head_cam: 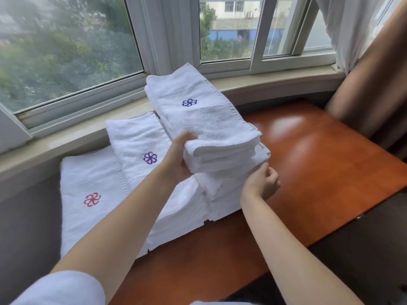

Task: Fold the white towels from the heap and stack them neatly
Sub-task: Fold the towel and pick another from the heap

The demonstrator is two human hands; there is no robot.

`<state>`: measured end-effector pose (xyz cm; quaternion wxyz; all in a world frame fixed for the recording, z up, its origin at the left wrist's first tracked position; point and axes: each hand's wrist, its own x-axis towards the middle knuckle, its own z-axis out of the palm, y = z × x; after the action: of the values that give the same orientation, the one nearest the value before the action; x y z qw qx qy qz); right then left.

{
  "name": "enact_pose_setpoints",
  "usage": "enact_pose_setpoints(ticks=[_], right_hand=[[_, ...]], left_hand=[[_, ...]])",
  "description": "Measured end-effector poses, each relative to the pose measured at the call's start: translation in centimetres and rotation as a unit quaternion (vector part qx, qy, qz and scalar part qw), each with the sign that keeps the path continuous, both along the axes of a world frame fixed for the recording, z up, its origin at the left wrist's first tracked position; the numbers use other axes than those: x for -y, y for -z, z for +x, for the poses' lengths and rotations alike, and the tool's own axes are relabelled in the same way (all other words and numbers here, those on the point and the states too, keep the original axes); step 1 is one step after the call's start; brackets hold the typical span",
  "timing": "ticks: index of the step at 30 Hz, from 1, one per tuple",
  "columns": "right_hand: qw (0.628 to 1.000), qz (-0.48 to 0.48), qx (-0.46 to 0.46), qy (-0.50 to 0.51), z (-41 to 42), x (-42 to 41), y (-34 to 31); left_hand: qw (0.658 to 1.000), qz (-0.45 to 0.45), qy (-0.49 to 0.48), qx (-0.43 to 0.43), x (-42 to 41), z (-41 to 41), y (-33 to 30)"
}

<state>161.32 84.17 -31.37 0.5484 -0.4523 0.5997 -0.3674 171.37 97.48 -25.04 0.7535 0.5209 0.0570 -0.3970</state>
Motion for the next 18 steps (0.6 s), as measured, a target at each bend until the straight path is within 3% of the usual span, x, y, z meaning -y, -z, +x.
enact_pose_setpoints(ticks=[4,7,11,18], right_hand=[[0.991,-0.024,0.071,-0.111,0.0,-2.1,-2.3],[0.971,0.033,0.071,-0.226,0.1,-4.2,-3.5],[0.945,0.023,0.055,-0.323,0.6,-6.6,-4.9],[0.861,0.105,0.016,-0.498,4.4,-10.1,-6.5]], left_hand=[[0.999,0.018,0.030,0.032,-3.8,0.6,-0.6],[0.998,0.019,0.034,0.041,-7.8,1.5,-1.6],[0.996,0.040,0.065,0.048,-13.6,2.4,-2.4],[0.981,0.194,0.006,-0.002,-22.7,3.7,-1.4]])
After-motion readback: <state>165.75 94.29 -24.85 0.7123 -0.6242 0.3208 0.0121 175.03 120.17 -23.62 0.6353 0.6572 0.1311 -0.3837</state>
